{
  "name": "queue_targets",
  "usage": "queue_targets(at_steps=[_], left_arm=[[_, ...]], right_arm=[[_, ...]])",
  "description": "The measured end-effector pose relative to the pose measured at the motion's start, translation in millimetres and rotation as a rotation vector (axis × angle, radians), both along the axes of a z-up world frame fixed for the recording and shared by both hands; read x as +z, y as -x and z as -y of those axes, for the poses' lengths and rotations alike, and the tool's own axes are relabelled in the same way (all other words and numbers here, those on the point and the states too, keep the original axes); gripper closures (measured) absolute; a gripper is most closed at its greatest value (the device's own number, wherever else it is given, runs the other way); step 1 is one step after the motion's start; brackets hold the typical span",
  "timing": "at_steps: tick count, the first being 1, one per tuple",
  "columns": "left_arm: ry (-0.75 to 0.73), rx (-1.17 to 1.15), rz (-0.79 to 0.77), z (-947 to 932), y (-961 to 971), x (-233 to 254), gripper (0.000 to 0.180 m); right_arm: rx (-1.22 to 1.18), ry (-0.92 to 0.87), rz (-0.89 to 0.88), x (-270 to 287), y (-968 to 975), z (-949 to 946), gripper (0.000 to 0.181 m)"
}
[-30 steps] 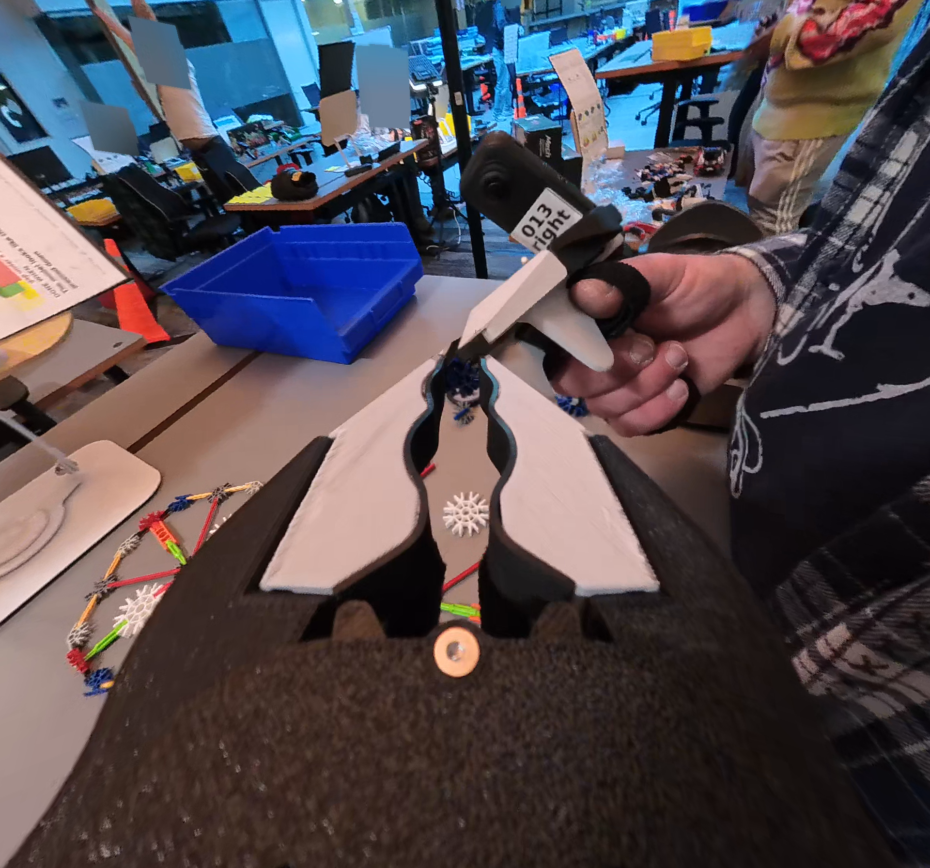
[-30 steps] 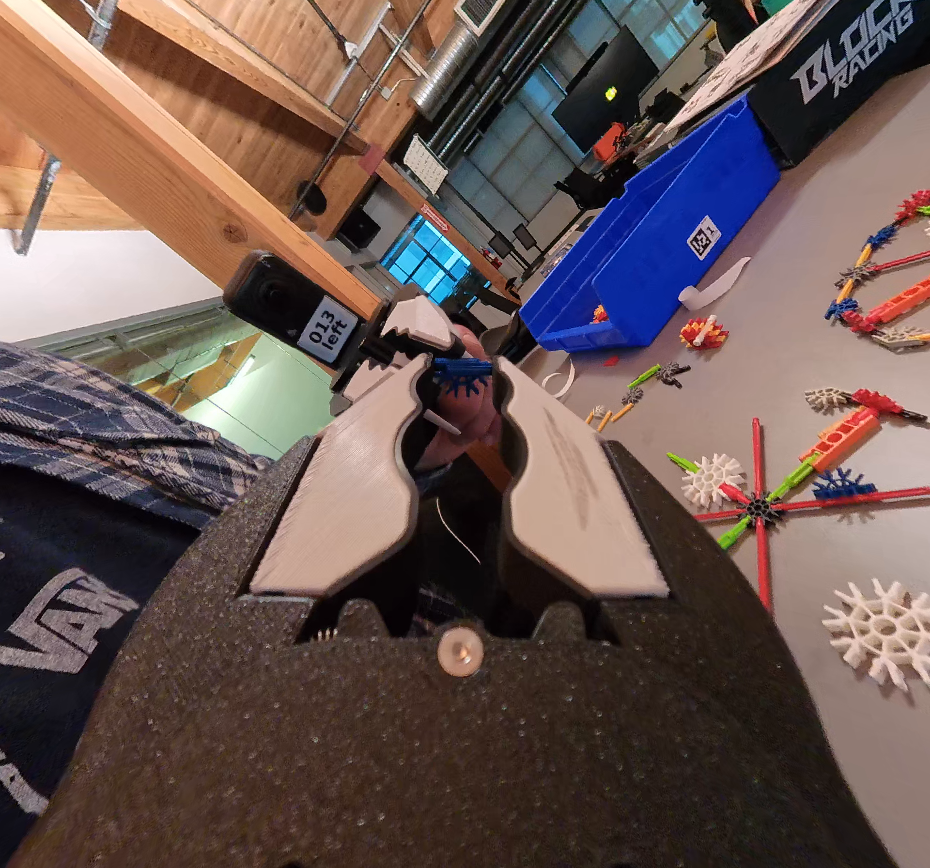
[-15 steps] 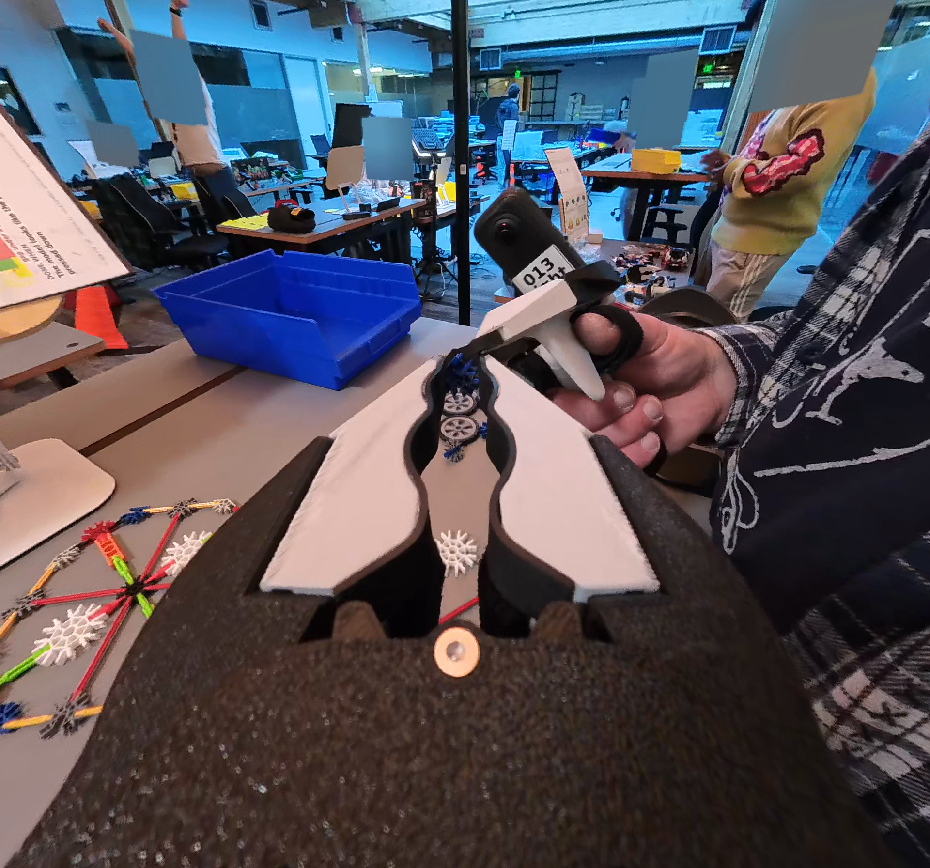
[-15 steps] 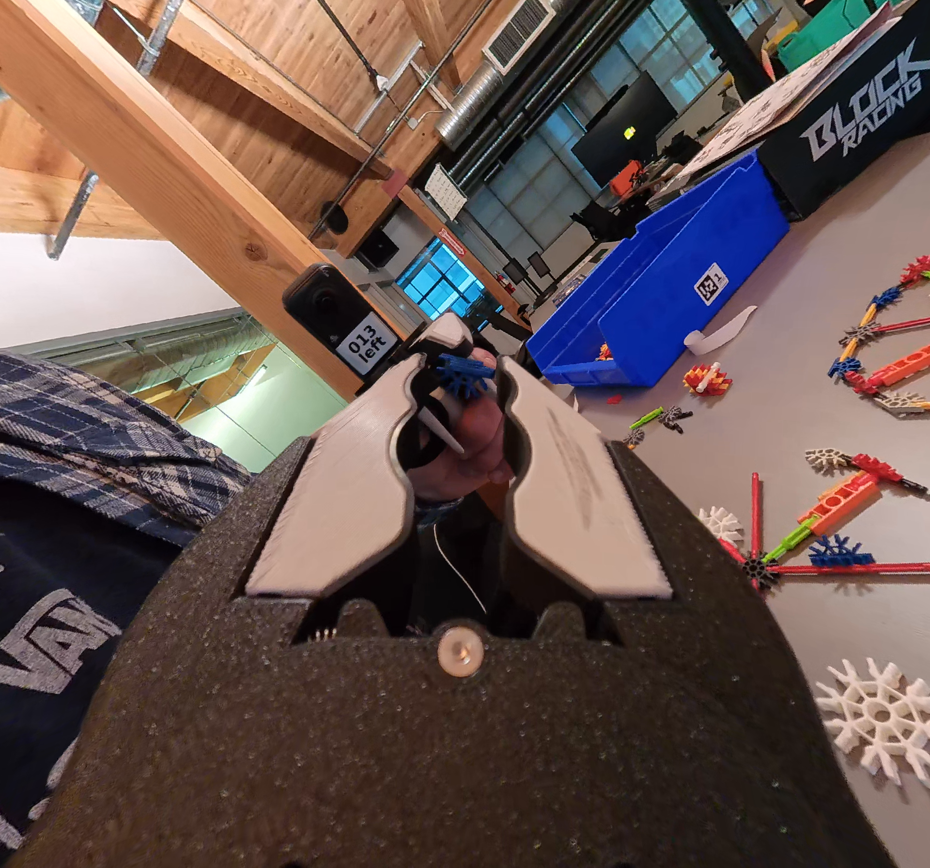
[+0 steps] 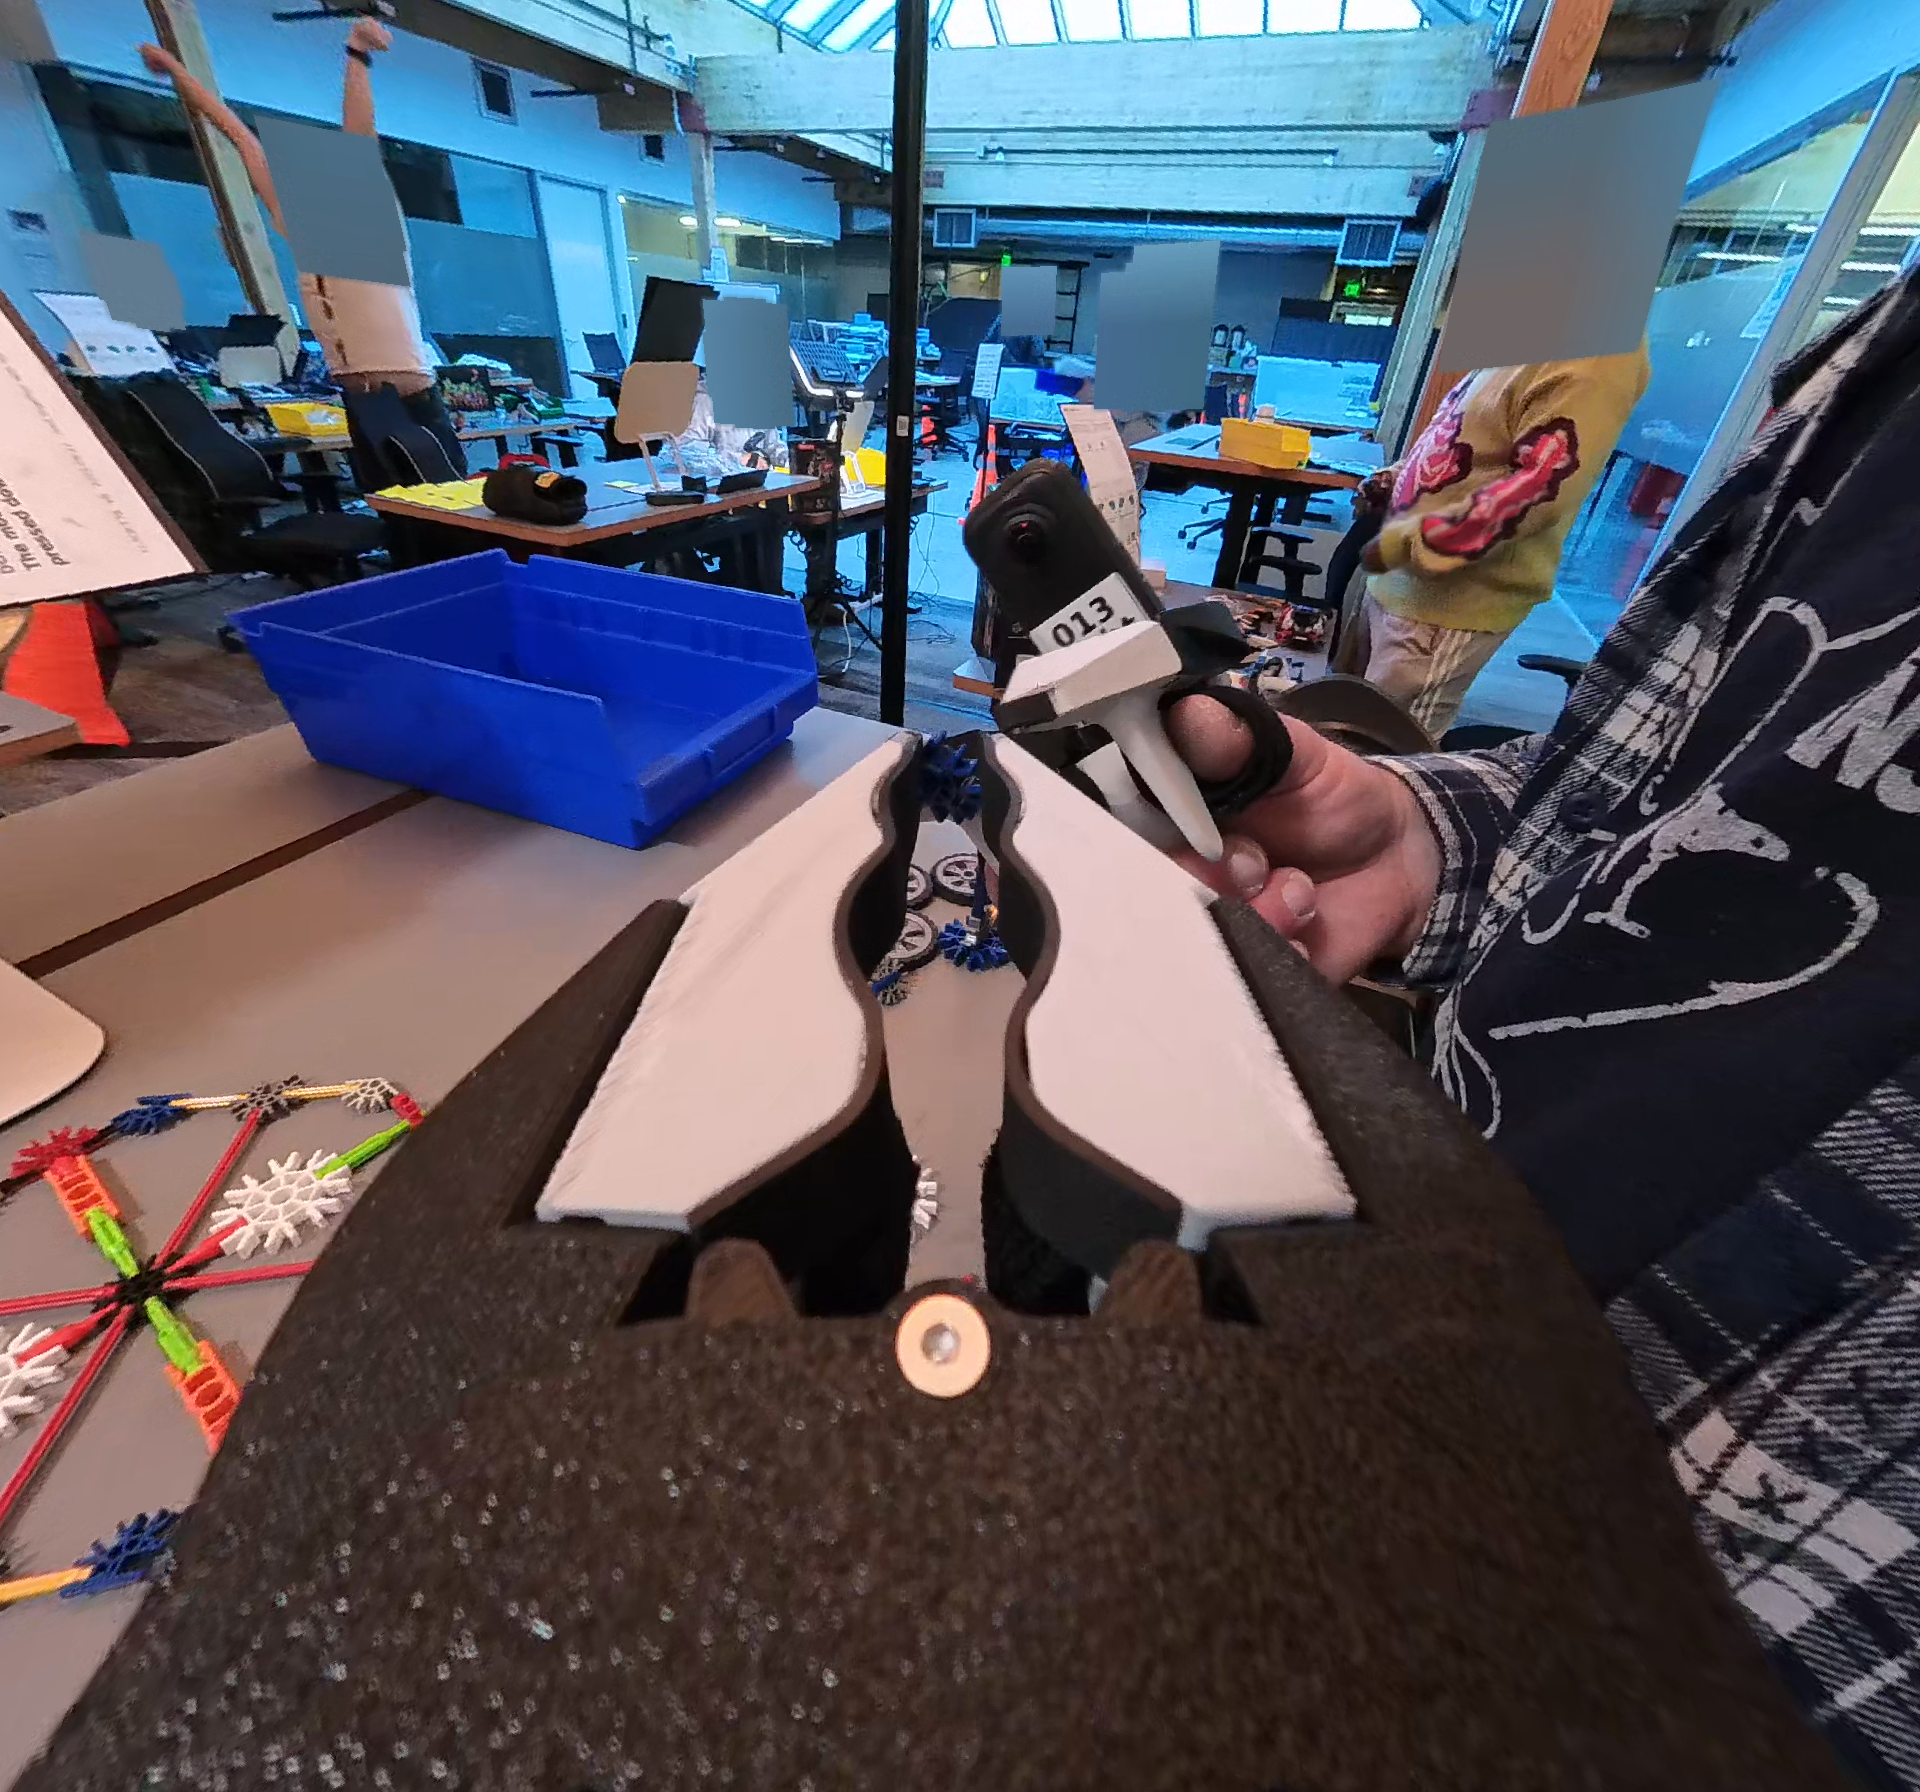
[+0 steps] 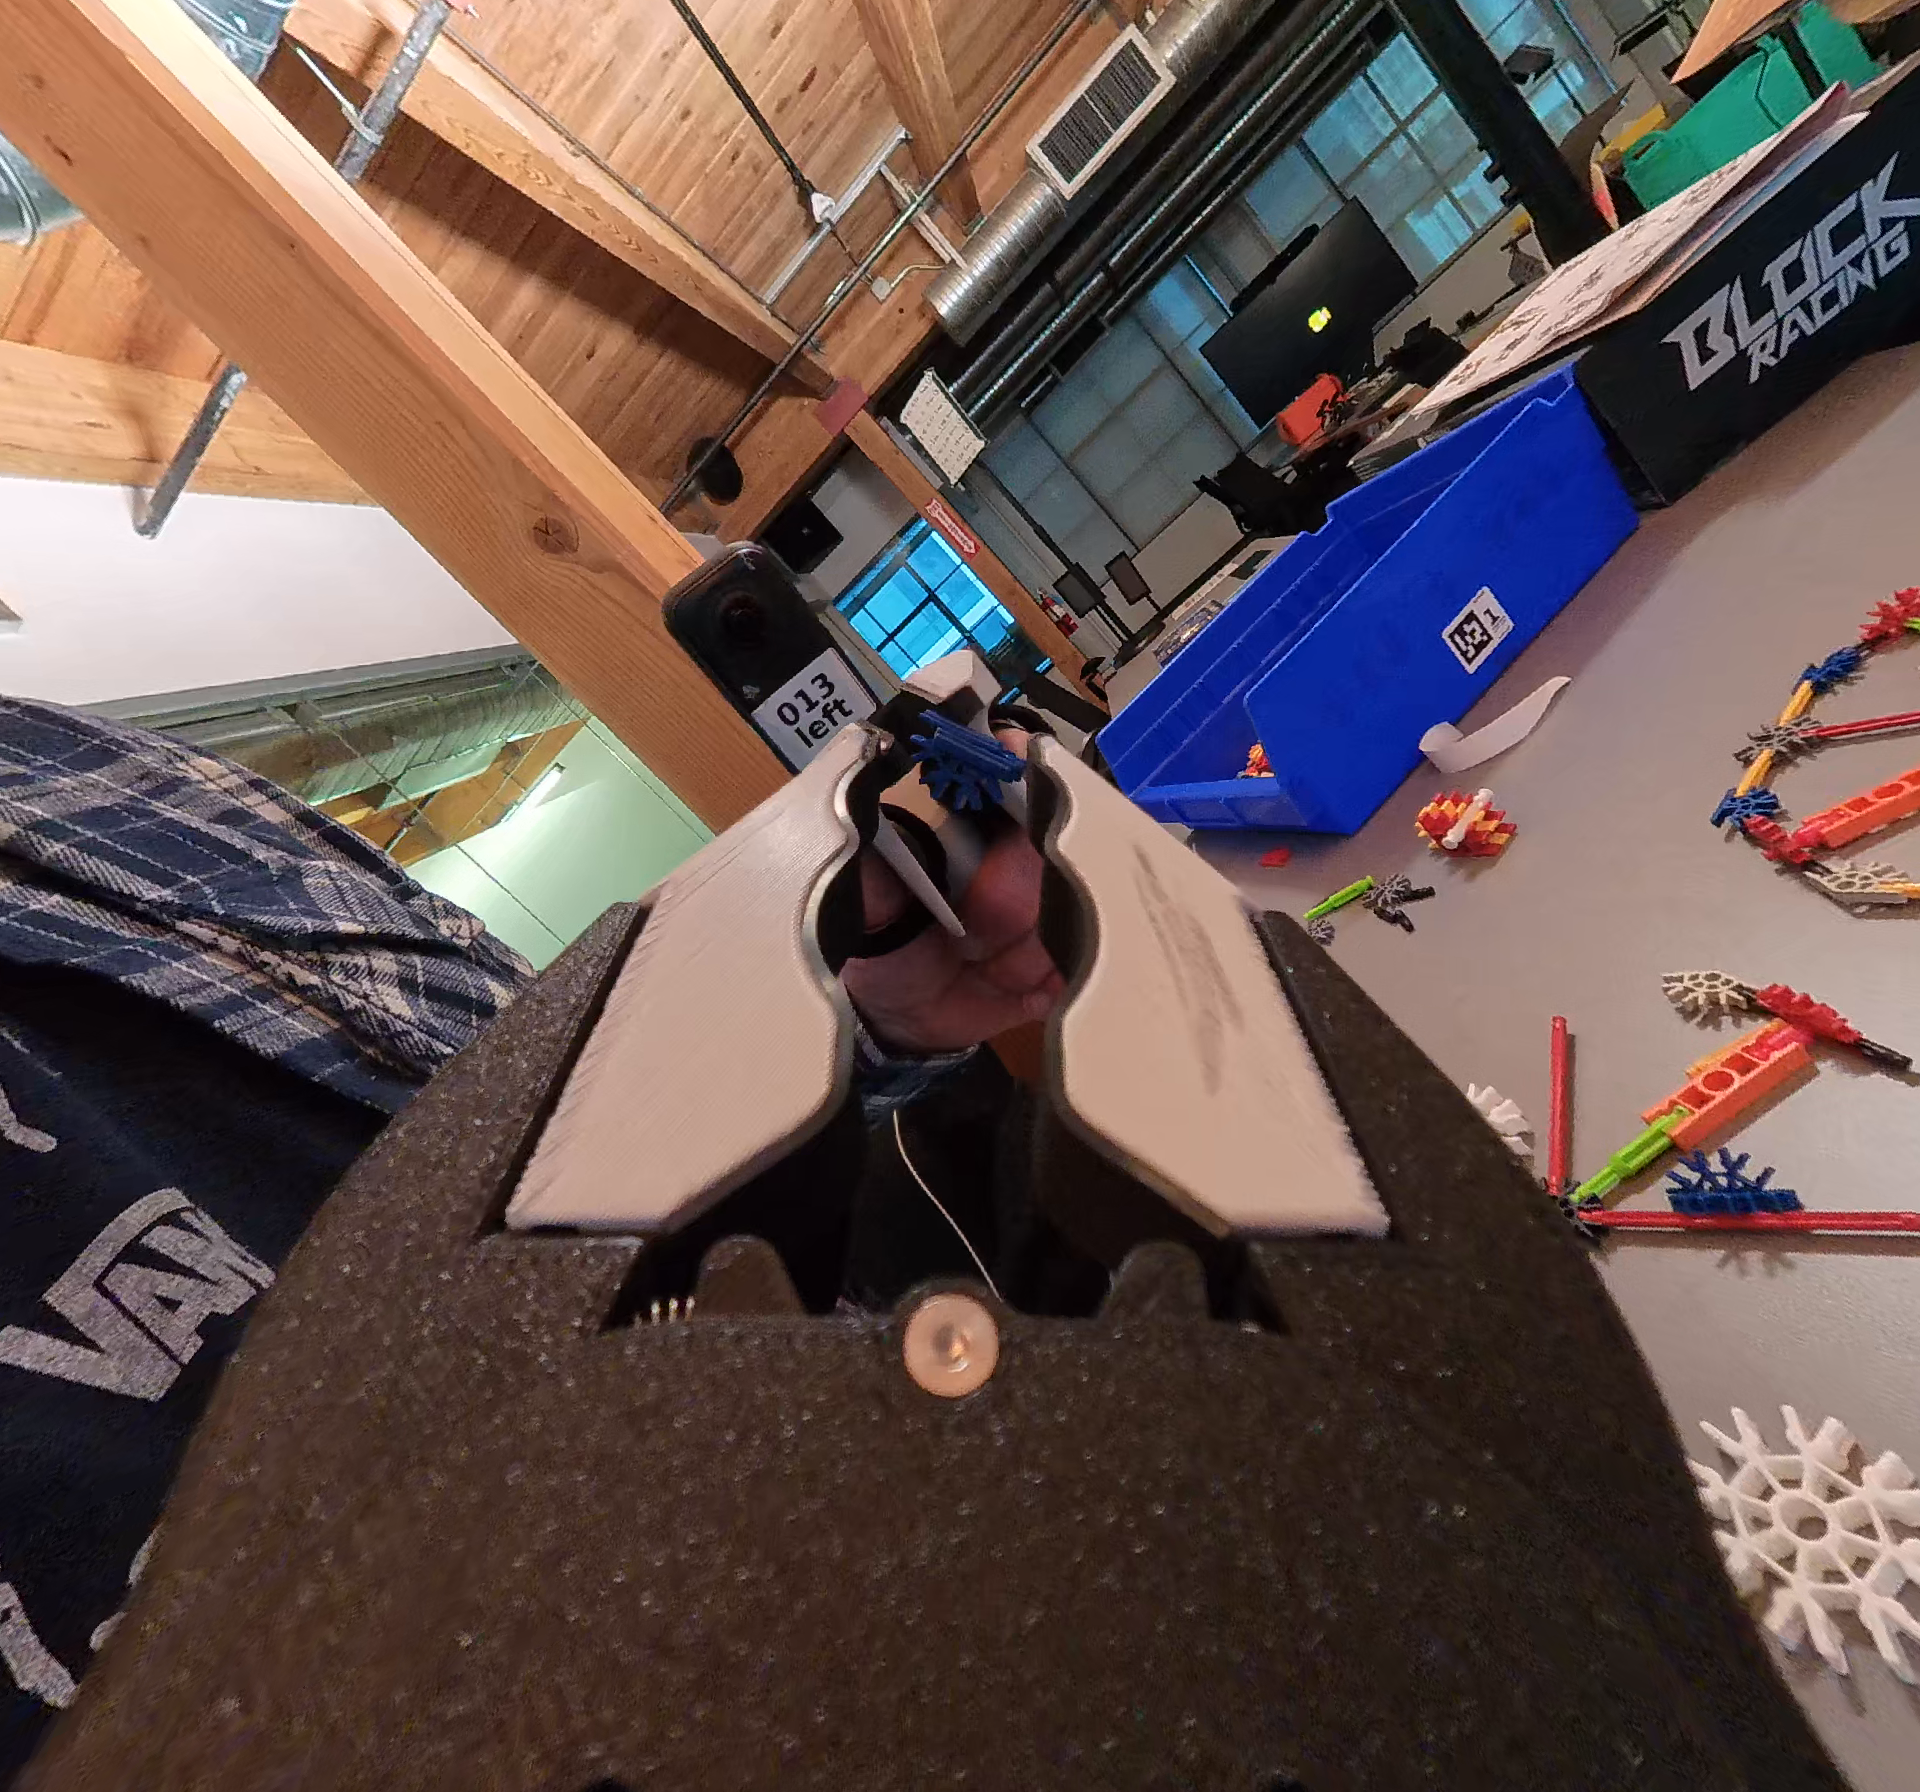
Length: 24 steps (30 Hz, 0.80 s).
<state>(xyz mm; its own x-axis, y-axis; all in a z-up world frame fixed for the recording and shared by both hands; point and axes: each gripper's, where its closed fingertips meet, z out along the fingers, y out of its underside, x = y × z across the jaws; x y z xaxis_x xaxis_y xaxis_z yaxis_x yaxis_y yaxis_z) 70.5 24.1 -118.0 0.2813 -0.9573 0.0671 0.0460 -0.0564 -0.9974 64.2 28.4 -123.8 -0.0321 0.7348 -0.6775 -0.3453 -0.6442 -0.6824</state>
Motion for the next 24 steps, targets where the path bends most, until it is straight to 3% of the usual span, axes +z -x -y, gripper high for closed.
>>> queue_targets(at_steps=[6, 16, 24], left_arm=[[-0.011, 0.0, 0.002, 1.2, -0.6, -0.3, 0.172], [-0.231, 0.012, -0.239, 9.8, -1.7, 0.4, 0.172], [-0.32, 0.018, -0.355, 13.7, -6.3, -5.2, 0.172]], right_arm=[[-0.011, 0.006, 0.001, -0.4, -1.0, 0.5, 0.155], [0.002, 0.009, 0.09, -3.6, -1.3, 2.6, 0.153], [0.048, 0.02, 0.104, -3.0, 2.8, 8.3, 0.154]])
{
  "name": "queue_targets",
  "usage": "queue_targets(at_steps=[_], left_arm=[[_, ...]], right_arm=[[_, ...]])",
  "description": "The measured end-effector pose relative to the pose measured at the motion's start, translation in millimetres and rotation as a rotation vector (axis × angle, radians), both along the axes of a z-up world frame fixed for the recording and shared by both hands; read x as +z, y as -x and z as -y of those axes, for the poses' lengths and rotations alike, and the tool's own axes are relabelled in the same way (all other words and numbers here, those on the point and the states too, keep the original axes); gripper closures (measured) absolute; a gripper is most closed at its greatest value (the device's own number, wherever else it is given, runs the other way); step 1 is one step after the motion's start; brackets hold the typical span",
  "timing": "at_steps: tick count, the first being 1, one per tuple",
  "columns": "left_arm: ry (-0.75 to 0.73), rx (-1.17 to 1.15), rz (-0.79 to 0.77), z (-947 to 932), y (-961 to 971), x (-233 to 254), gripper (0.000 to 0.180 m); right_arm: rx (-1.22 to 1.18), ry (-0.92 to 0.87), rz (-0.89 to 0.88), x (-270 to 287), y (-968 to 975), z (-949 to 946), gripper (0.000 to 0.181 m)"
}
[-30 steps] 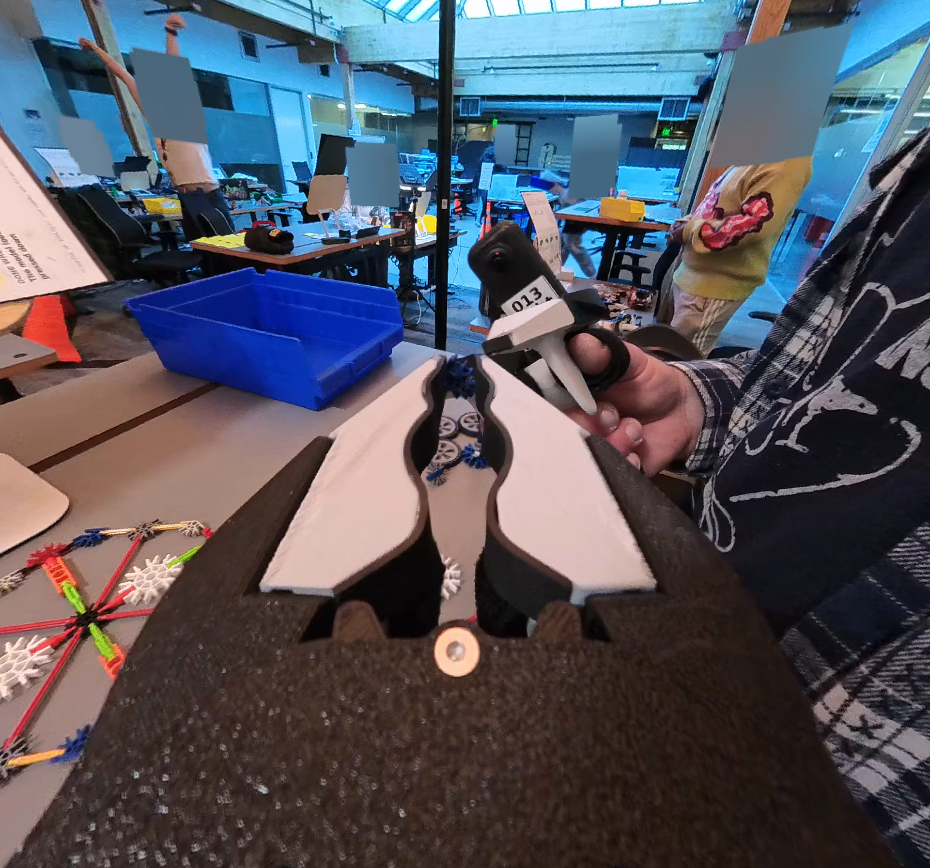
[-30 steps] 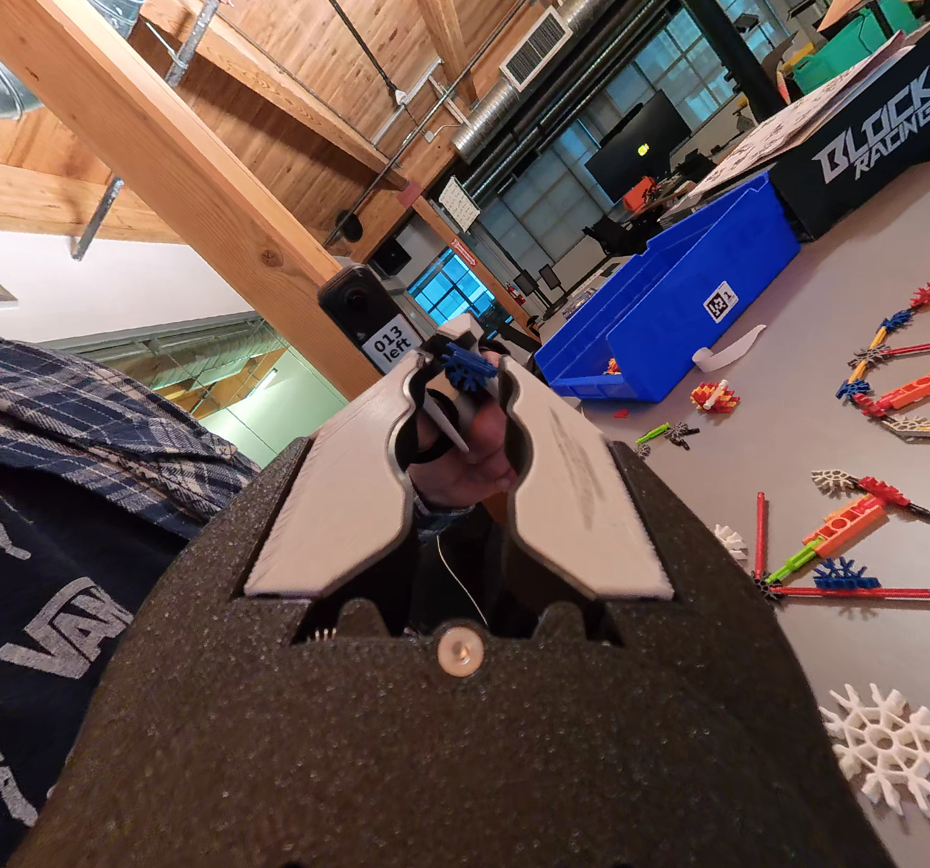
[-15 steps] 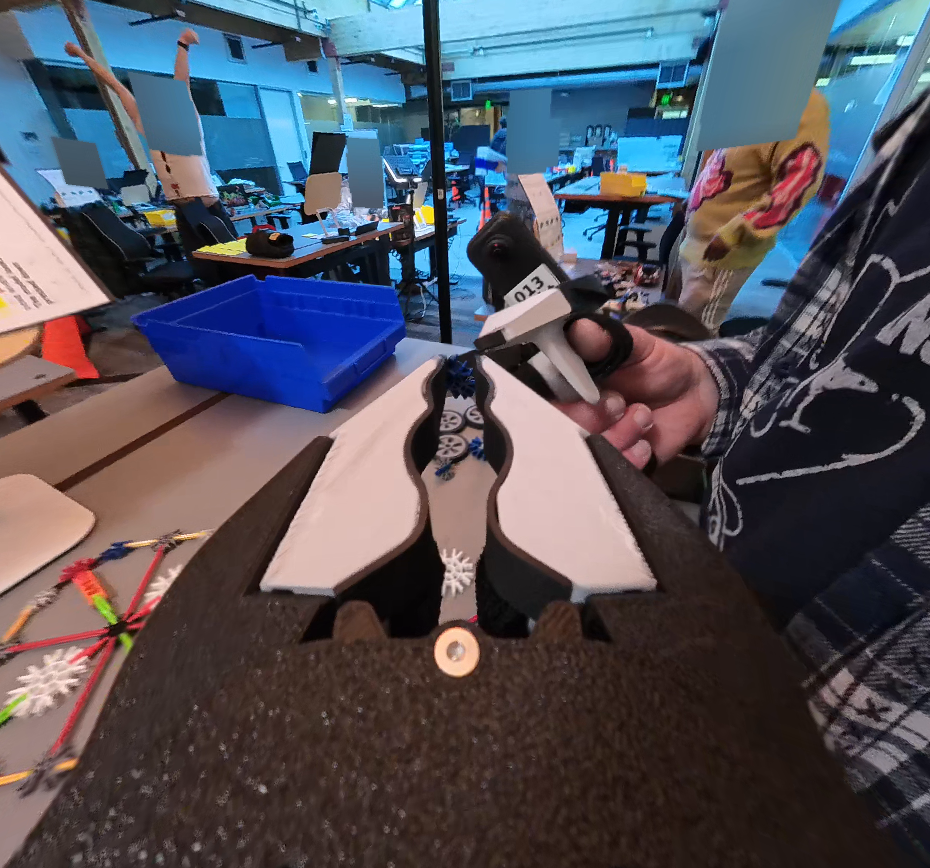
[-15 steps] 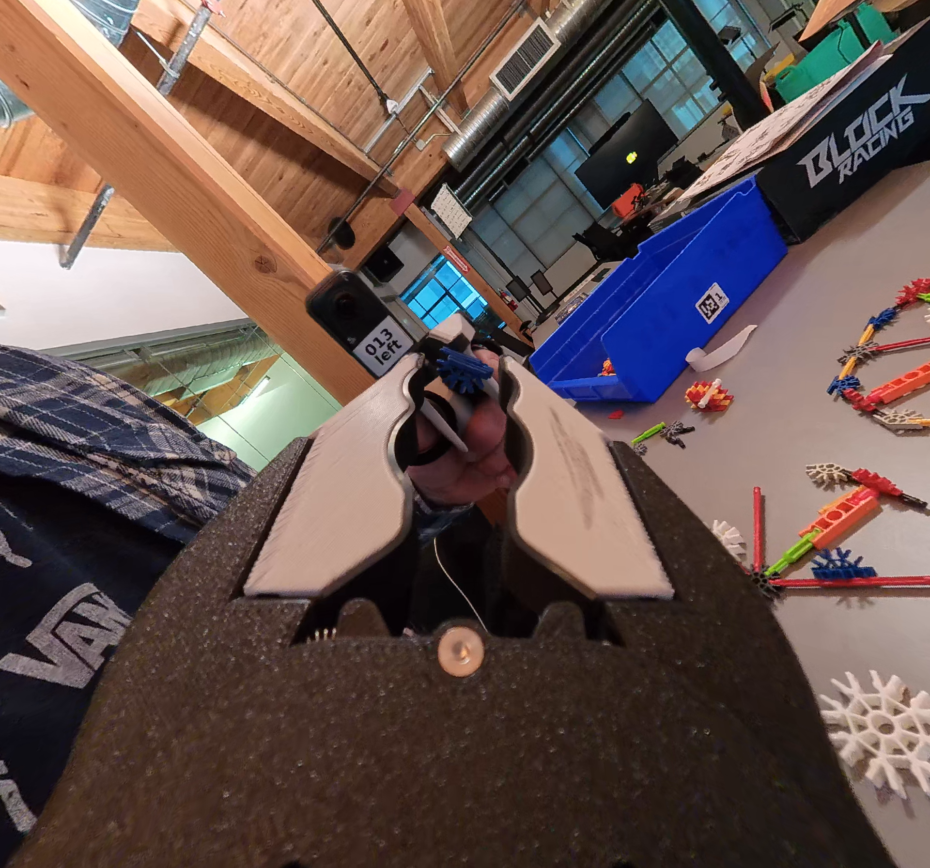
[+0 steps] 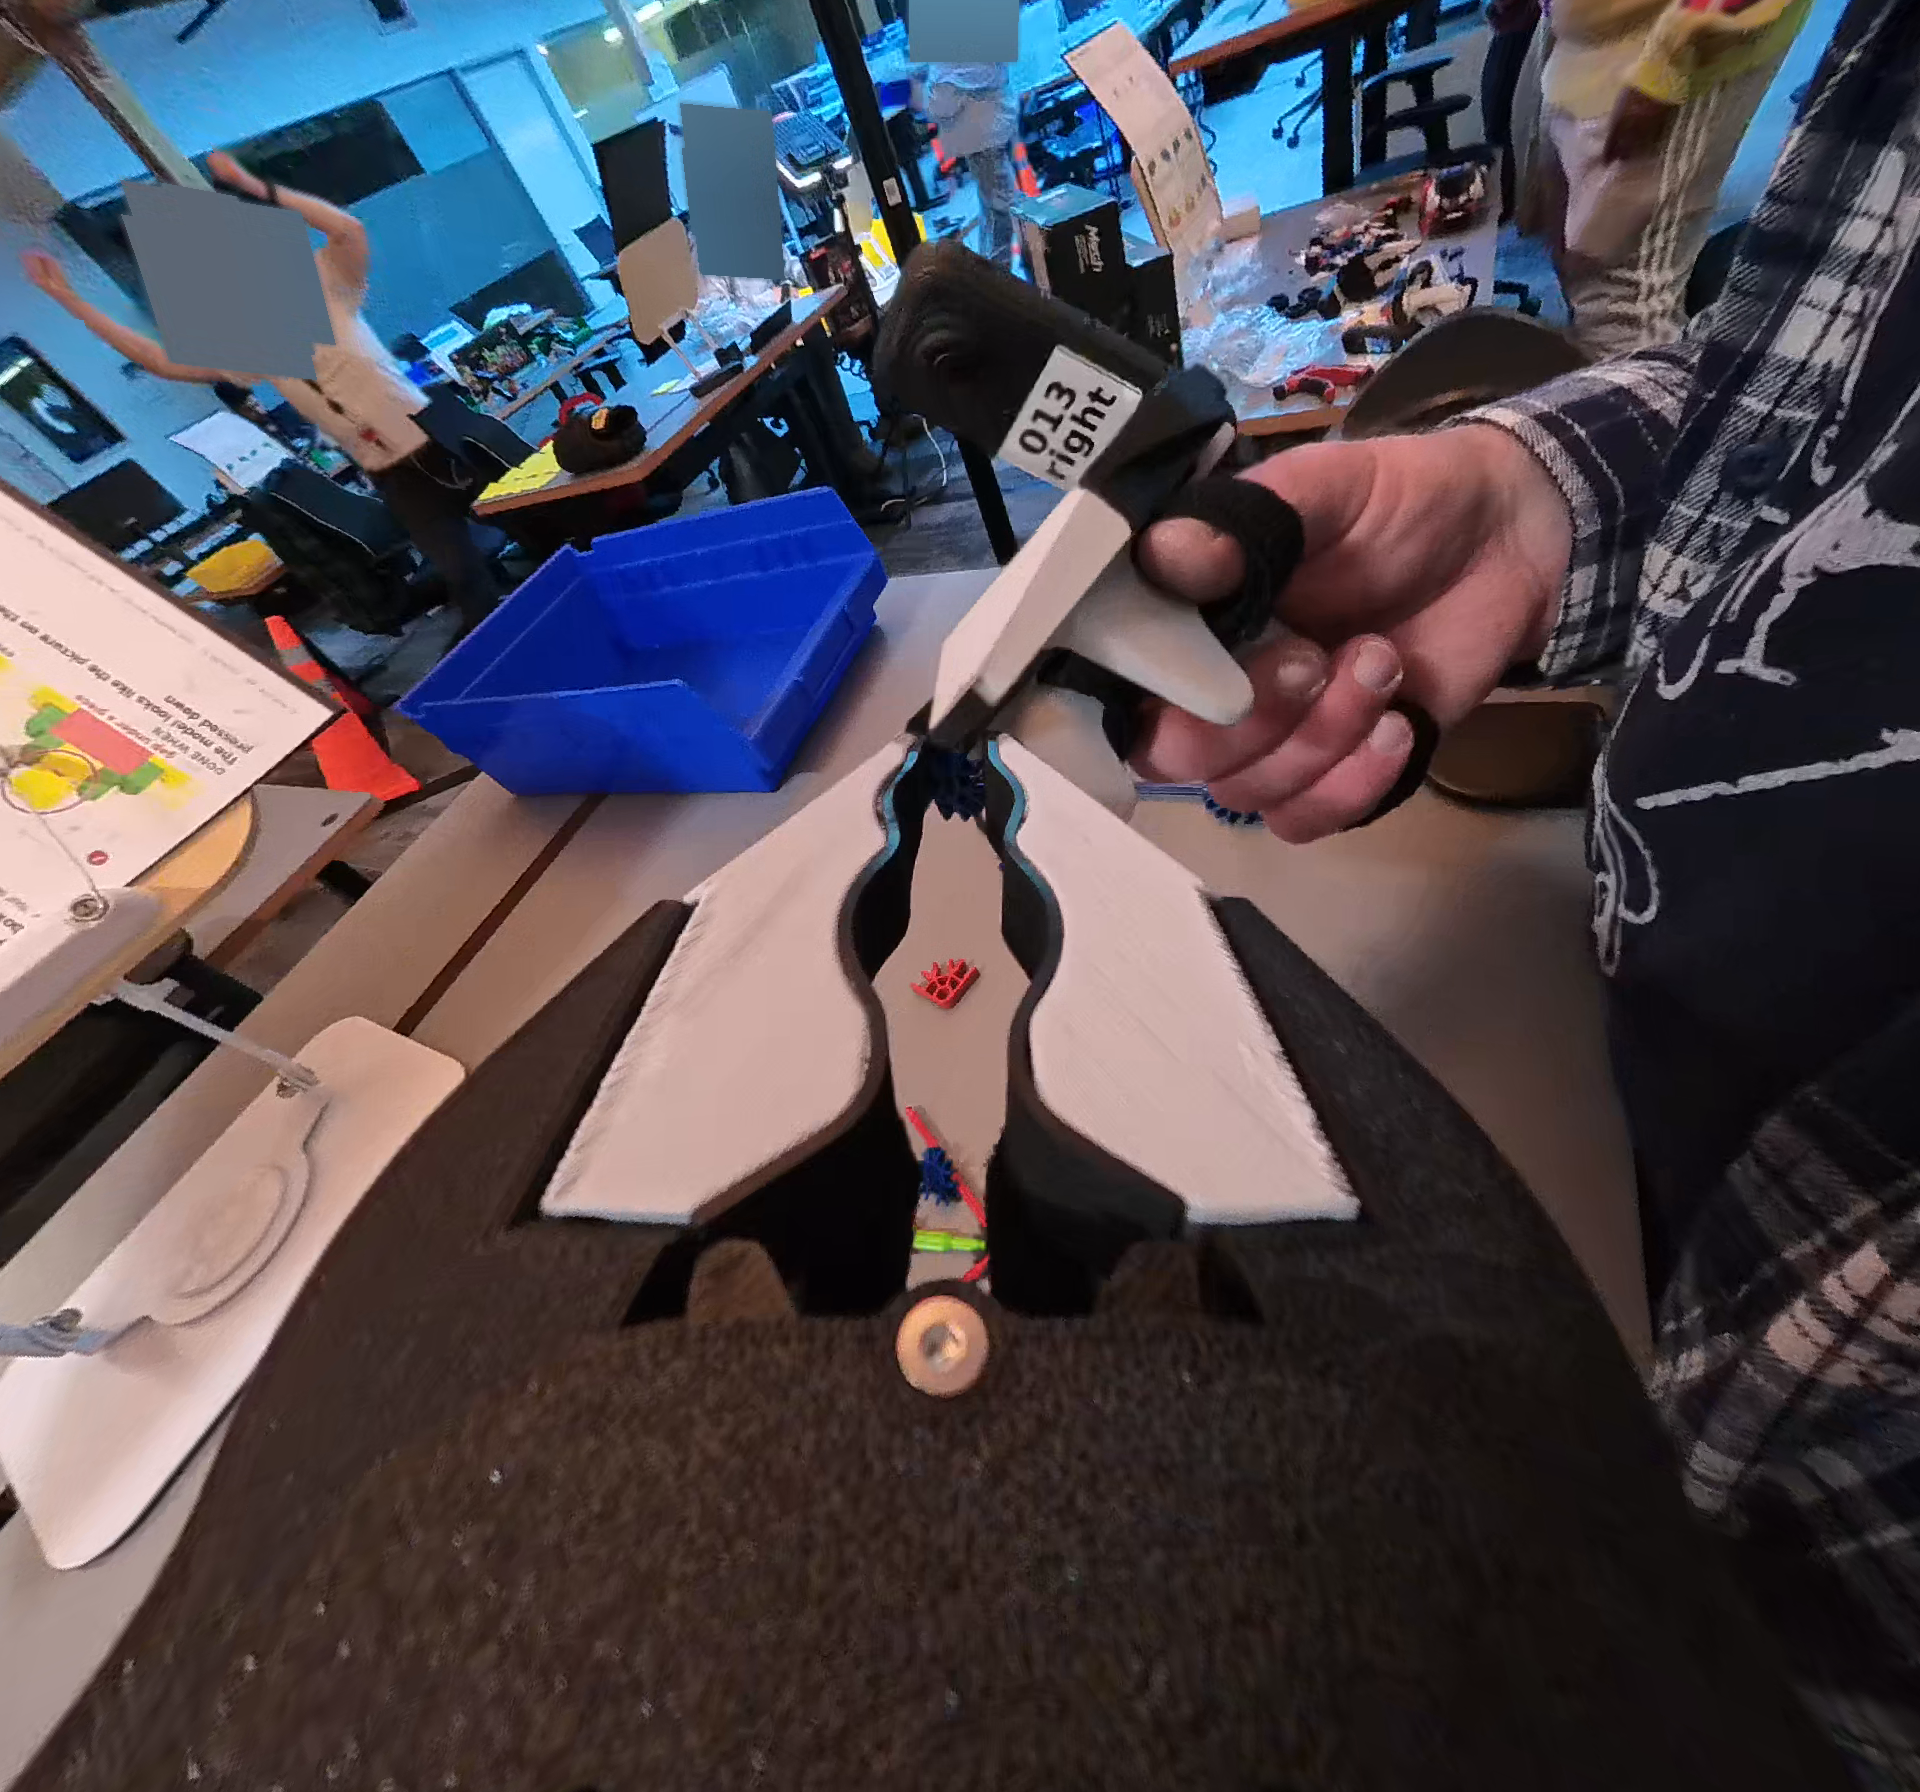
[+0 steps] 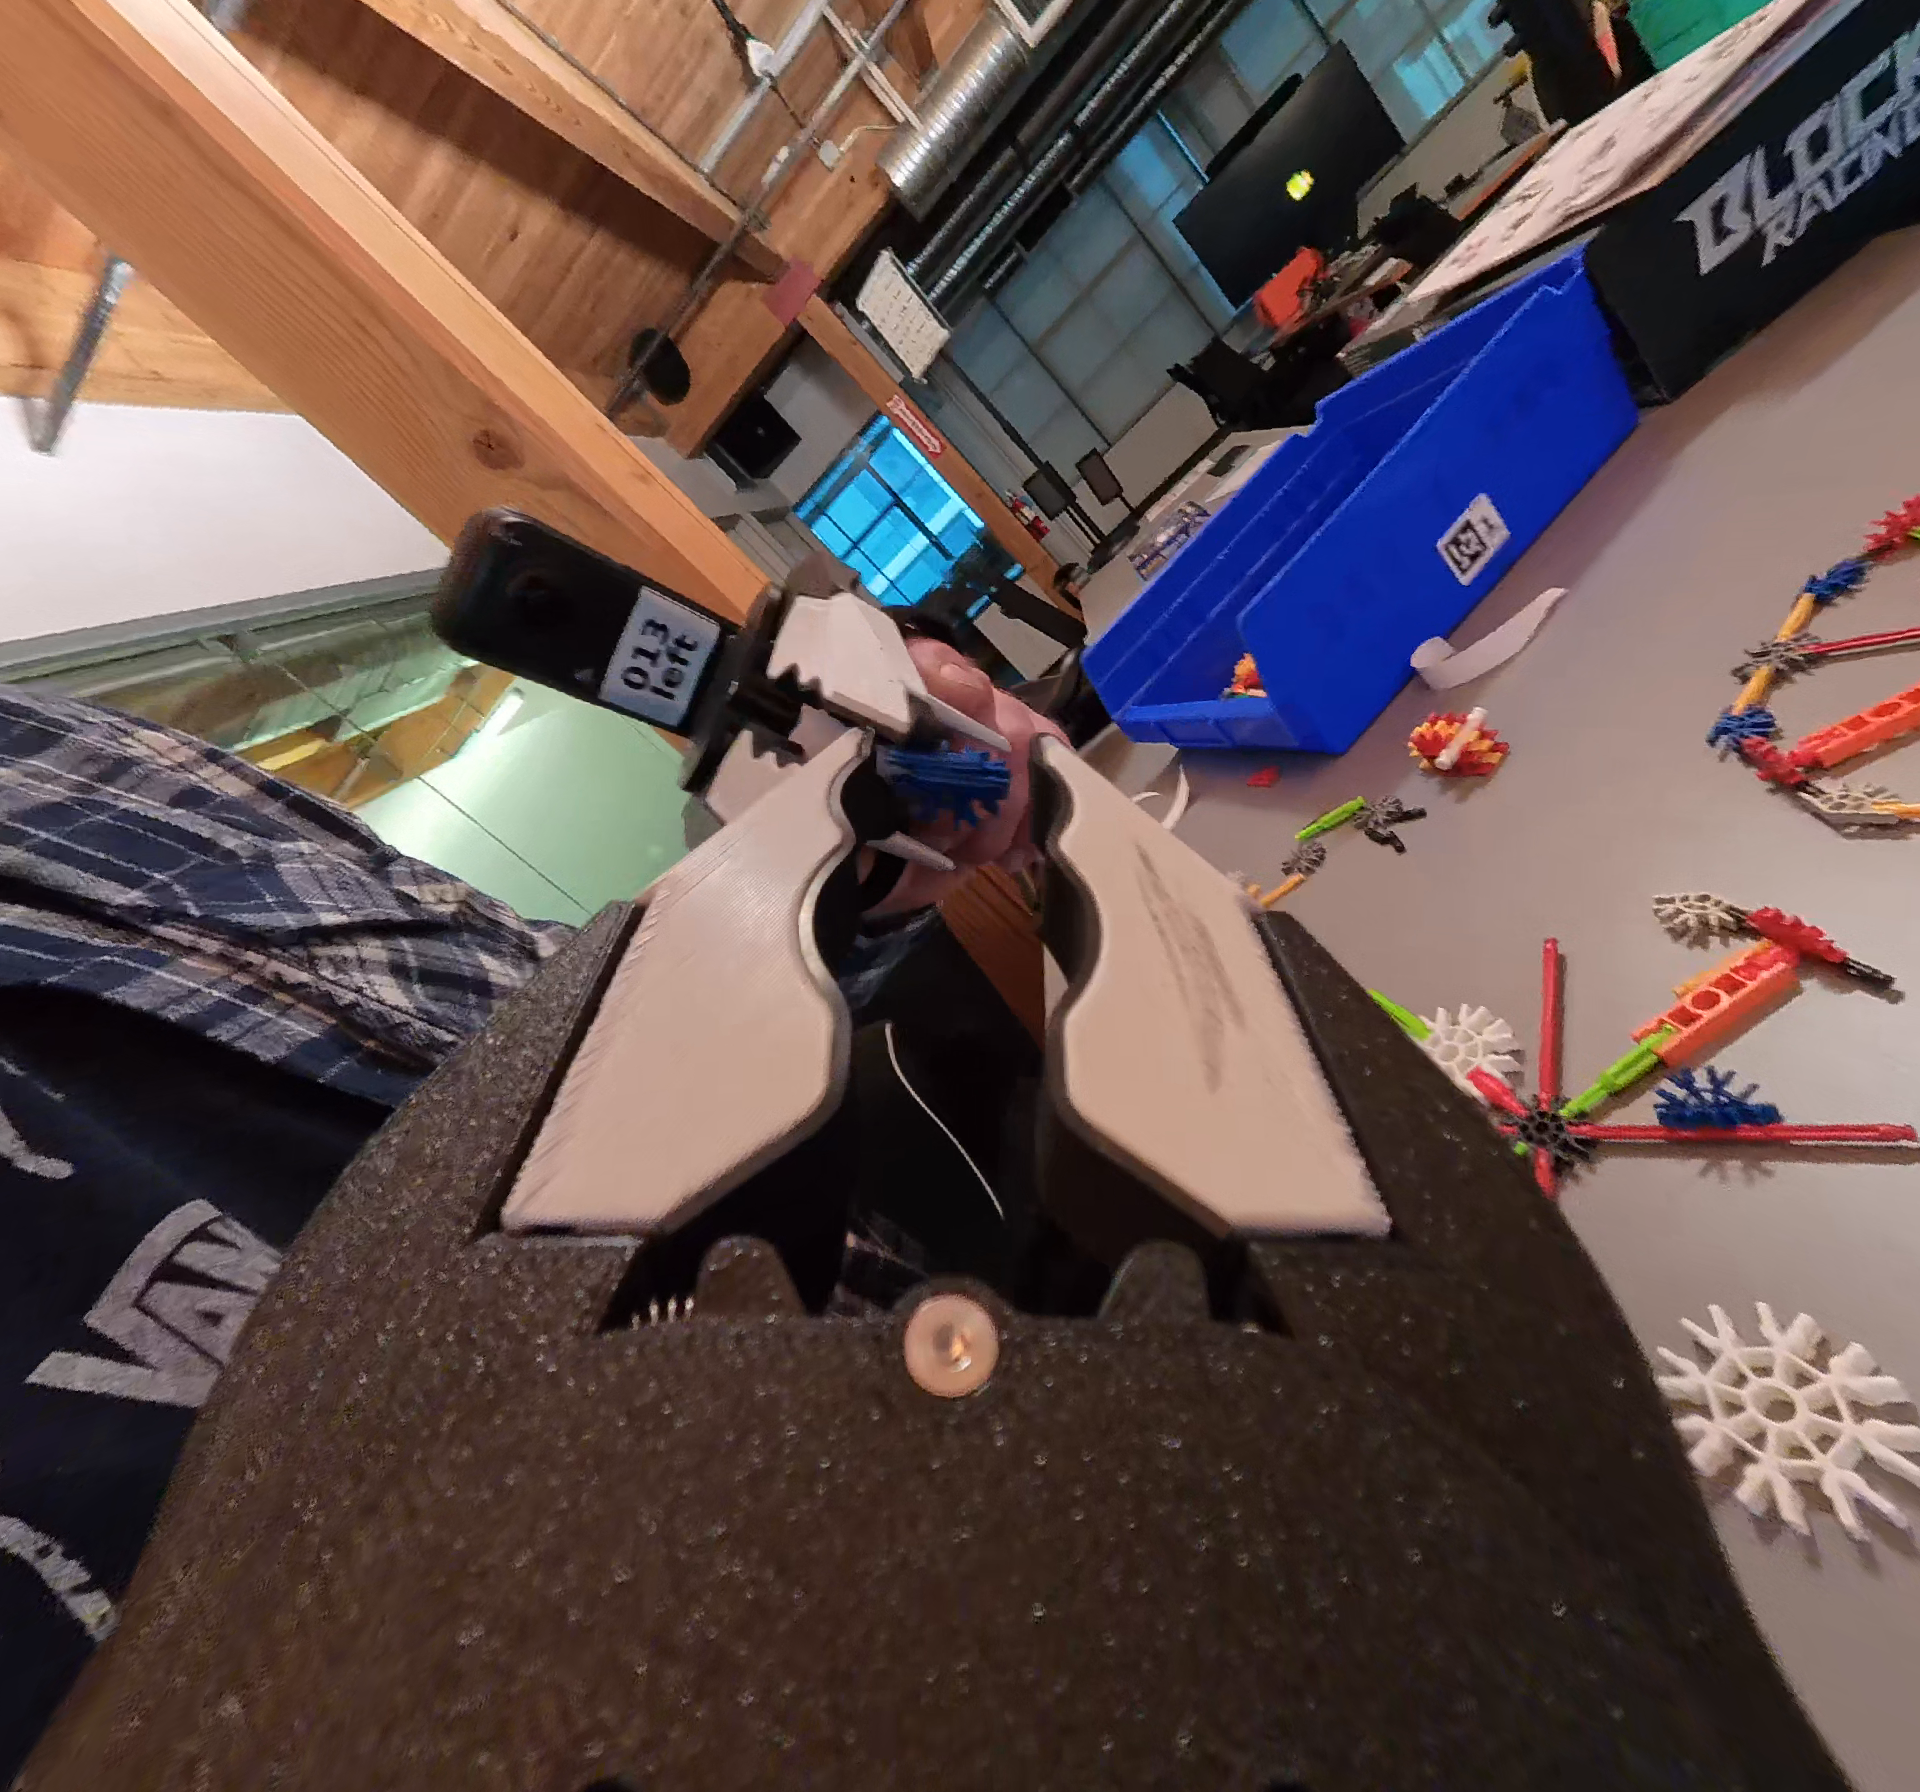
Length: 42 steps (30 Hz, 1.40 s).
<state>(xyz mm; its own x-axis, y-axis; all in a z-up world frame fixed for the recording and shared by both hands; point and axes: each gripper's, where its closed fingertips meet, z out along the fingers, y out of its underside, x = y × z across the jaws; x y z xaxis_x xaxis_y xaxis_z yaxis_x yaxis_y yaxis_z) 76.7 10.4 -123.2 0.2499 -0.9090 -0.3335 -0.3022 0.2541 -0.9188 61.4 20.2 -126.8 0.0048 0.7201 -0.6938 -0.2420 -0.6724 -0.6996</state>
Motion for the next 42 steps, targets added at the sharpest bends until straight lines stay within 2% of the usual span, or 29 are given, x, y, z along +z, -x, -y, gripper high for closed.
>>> queue_targets(at_steps=[7, 23, 24, 26, 39, 42], left_arm=[[-0.041, 0.009, -0.013, 1.3, 0.2, 2.4, 0.172], [-0.091, 0.023, 0.014, 4.8, -0.3, 10.6, 0.171], [-0.092, 0.032, 0.01, 3.4, -0.6, 9.3, 0.166], [-0.102, 0.036, 0.006, 2.7, 0.3, 9.2, 0.167], [-0.013, 0.05, 0.087, -14.2, 2.0, 4.4, 0.169], [0.001, 0.066, 0.097, -19.4, 3.3, 3.2, 0.179]], right_arm=[[-0.003, -0.017, -0.013, 2.9, -0.4, 1.7, 0.16], [-0.081, -0.2, 0.03, 13.6, 2.3, 6.0, 0.164], [-0.088, -0.21, 0.024, 15.5, 2.8, 6.5, 0.181], [-0.099, -0.233, 0.046, 13.5, 3.9, 6.7, 0.181], [-0.141, -0.179, 0.07, 7.8, 5.5, -7.6, 0.181], [-0.154, -0.14, 0.044, 5.6, 3.0, -13.2, 0.181]])
